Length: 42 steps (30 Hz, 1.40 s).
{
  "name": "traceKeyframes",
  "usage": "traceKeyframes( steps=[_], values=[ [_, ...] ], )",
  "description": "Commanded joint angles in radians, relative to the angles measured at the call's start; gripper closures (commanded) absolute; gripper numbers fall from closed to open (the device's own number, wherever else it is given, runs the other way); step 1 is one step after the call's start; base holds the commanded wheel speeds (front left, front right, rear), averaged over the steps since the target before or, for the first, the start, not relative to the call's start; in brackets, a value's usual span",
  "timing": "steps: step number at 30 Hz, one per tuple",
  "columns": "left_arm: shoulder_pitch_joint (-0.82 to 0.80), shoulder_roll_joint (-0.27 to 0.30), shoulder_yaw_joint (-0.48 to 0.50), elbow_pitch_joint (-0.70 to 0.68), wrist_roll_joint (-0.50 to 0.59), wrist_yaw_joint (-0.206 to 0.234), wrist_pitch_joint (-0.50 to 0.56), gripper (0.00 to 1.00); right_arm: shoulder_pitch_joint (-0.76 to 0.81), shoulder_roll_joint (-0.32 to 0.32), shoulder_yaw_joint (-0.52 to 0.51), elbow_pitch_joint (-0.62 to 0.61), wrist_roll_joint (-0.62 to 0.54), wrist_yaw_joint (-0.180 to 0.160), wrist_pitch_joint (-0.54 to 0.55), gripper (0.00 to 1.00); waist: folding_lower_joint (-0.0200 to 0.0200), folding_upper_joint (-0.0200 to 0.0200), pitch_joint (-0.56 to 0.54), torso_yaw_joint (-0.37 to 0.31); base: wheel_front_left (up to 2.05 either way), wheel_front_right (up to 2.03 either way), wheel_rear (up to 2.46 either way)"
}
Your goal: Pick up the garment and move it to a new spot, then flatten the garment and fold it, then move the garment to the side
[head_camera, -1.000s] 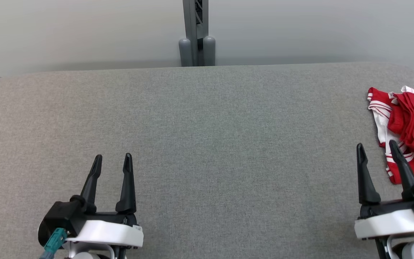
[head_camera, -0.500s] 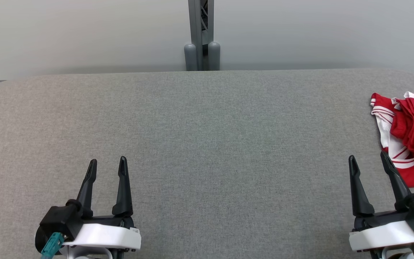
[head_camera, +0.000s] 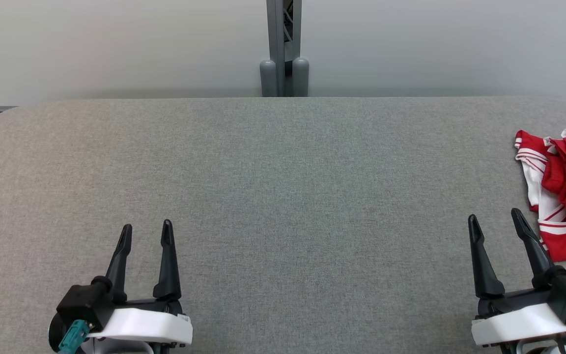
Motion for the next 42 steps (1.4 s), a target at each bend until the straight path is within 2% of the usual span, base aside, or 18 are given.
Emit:
traceKeyframes(
  steps=[1, 16, 32, 38, 39, 42],
  values=[
    [0.007, 0.004, 0.008, -0.002, -0.006, 0.005, -0.001, 0.00, 0.000, -0.004, 0.000, 0.000, 0.002, 0.000, -0.004, 0.00, 0.0000, -0.0001, 0.000, 0.001, 0.00, 0.00, 0.00],
    [0.019, 0.004, 0.001, 0.020, -0.038, -0.038, -0.001, 0.00, -0.001, -0.004, -0.014, 0.007, 0.008, 0.000, -0.005, 0.00, 0.0000, -0.0001, 0.000, -0.003, 0.00, 0.00, 0.00],
    [0.018, 0.004, 0.011, 0.024, -0.053, -0.026, -0.001, 0.00, 0.002, -0.004, -0.011, 0.012, 0.014, 0.000, -0.005, 0.00, 0.0000, -0.0001, 0.000, 0.003, 0.00, 0.00, 0.00],
    [0.016, 0.004, 0.011, 0.033, -0.066, -0.035, -0.001, 0.00, -0.002, -0.004, -0.008, 0.013, 0.012, 0.000, -0.005, 0.00, 0.0000, -0.0001, -0.001, 0.004, 0.00, 0.00, 0.00],
    [0.016, 0.000, 0.008, 0.036, -0.063, -0.032, 0.000, 1.00, 0.001, 0.001, -0.007, 0.016, 0.011, 0.000, 0.000, 1.00, 0.0000, -0.0001, -0.001, 0.004, 0.00, 0.00, 0.00],
    [0.030, -0.005, 0.003, 0.062, -0.064, -0.032, 0.000, 1.00, 0.012, 0.010, -0.007, 0.044, 0.011, 0.000, 0.004, 1.00, 0.0000, -0.0001, -0.001, 0.004, 0.00, 0.00, 0.00]
  ],
)
